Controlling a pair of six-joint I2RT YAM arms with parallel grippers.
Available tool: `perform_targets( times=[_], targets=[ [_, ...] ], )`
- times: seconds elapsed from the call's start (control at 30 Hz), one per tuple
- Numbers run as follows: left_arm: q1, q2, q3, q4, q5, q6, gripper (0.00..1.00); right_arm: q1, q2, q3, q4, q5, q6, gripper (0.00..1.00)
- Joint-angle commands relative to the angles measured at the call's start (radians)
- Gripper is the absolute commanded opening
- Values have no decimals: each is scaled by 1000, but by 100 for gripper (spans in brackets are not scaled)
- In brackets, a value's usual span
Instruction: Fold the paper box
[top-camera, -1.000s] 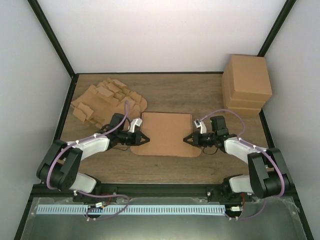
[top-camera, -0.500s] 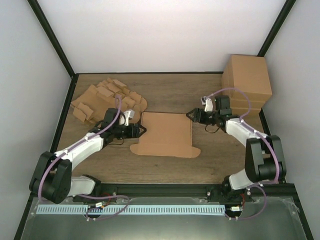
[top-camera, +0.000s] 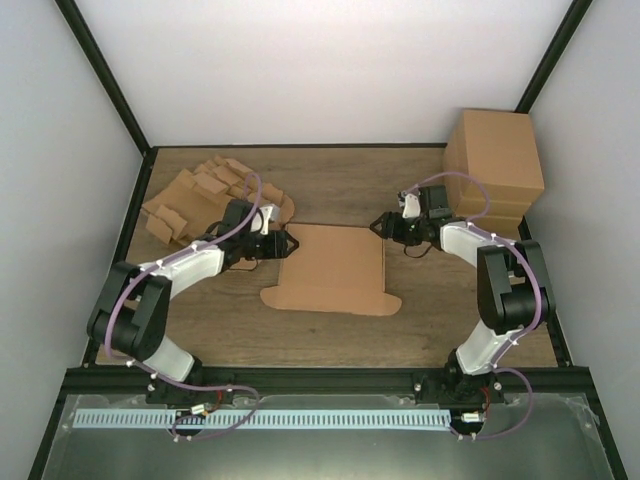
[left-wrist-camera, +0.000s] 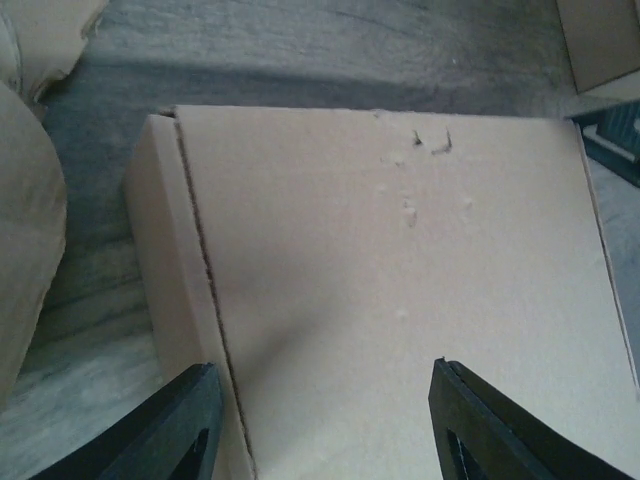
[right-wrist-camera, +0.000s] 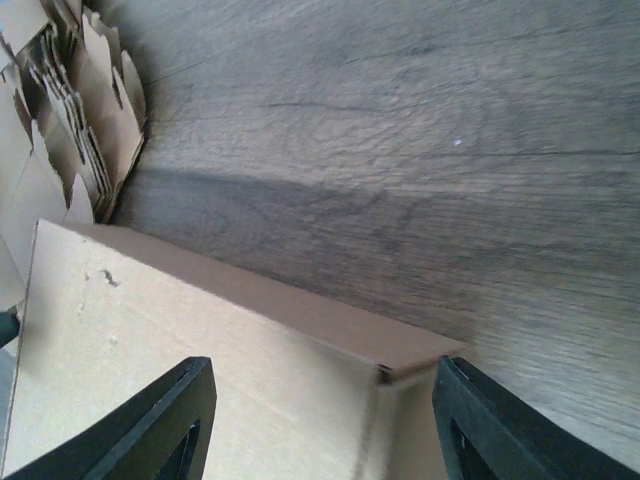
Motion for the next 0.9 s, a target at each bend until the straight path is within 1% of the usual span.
perform_targets(
  times=[0.0, 0.1, 0.23, 0.37, 0.47, 0.6, 0.7, 0.73, 0.8, 0.87],
  targets=[
    [-5, 65, 45, 11, 6, 38, 56, 54, 5, 11, -1, 6, 26, 62],
    [-25, 92, 67, 11, 34, 42, 51, 94, -2, 13, 0, 10, 41, 62],
    [-41, 127, 109, -36, 45, 66, 48, 133, -37, -5, -25, 28, 50, 62],
    [-41, 90, 109, -94, 10, 90, 48, 141, -120, -104, -41, 21, 43, 62],
    [-41, 55, 92, -129, -21, 100, 49, 140, -182, -155, -70, 66, 19, 65],
    [-40, -2, 66, -135, -56, 83, 59, 125, -214, -136, -116, 155, -13, 68],
    [-40, -56, 55, -142, -69, 63, 70, 123, -219, -83, -142, 231, -42, 76],
    [-42, -74, 46, -142, -57, 60, 71, 122, -220, -69, -142, 253, -55, 78],
    [-51, -116, 23, -145, -47, 52, 72, 123, -216, -43, -121, 235, -103, 80],
    [-55, -161, -4, -155, -38, 38, 72, 124, -195, -11, -105, 170, -139, 78]
  ],
)
